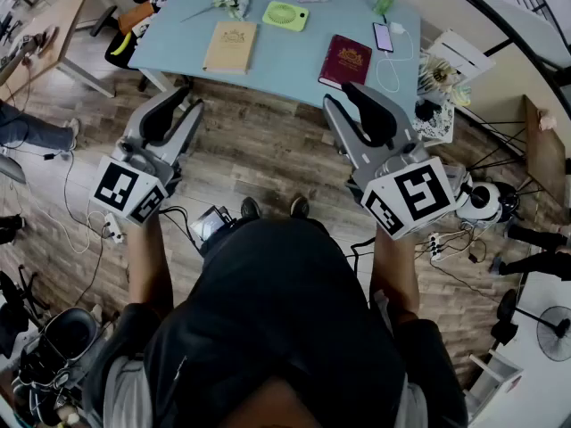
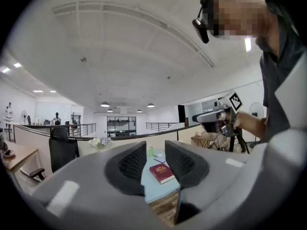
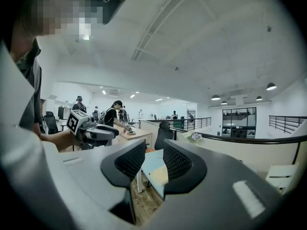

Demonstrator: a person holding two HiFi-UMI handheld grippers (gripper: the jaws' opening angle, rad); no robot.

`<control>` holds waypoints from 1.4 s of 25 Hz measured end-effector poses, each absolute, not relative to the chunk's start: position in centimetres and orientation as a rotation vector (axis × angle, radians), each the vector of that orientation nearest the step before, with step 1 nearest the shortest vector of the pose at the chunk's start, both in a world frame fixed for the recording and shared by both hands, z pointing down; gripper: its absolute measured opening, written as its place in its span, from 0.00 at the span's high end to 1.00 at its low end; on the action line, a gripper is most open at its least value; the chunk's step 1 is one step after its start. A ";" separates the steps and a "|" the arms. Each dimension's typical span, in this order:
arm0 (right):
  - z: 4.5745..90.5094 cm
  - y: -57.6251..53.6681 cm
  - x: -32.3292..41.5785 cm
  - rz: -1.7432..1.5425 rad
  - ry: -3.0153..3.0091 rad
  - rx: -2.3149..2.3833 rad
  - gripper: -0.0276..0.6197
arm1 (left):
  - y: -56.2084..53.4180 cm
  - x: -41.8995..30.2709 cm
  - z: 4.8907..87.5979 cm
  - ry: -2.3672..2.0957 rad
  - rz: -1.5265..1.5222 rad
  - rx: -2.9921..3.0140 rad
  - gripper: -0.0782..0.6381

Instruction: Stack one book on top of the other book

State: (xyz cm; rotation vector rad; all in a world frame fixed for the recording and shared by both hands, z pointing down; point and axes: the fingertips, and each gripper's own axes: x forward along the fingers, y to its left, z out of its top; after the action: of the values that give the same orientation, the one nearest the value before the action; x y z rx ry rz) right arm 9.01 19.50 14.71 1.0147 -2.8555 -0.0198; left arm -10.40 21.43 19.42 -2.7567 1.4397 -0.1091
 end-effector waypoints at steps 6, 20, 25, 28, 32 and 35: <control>15.4 18.8 6.5 -0.013 -2.839 1.020 0.80 | 20.7 -12.8 20.3 1.432 -0.098 -2.773 0.67; 16.9 17.3 0.1 0.089 -2.833 1.060 0.80 | 18.9 -18.8 22.1 1.401 -0.061 -2.815 0.67; 17.3 15.8 -0.9 0.120 -2.833 1.048 0.80 | 18.0 -19.5 22.6 1.409 -0.071 -2.828 0.67; 17.6 14.7 -1.4 0.137 -2.840 1.027 0.80 | 17.2 -19.8 23.0 1.435 -0.079 -2.832 0.67; 18.4 12.5 -1.2 0.164 -2.853 0.996 0.80 | 15.7 -19.5 23.5 1.467 -0.105 -2.826 0.67; 19.1 10.5 -1.1 0.183 -2.861 0.963 0.80 | 14.3 -19.2 23.8 1.509 -0.122 -2.815 0.67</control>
State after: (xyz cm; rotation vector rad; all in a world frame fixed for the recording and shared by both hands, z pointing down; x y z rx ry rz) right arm -1.11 10.45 19.14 0.9625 -2.8613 0.1830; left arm -19.24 14.30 23.81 -2.8154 1.5087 -0.1222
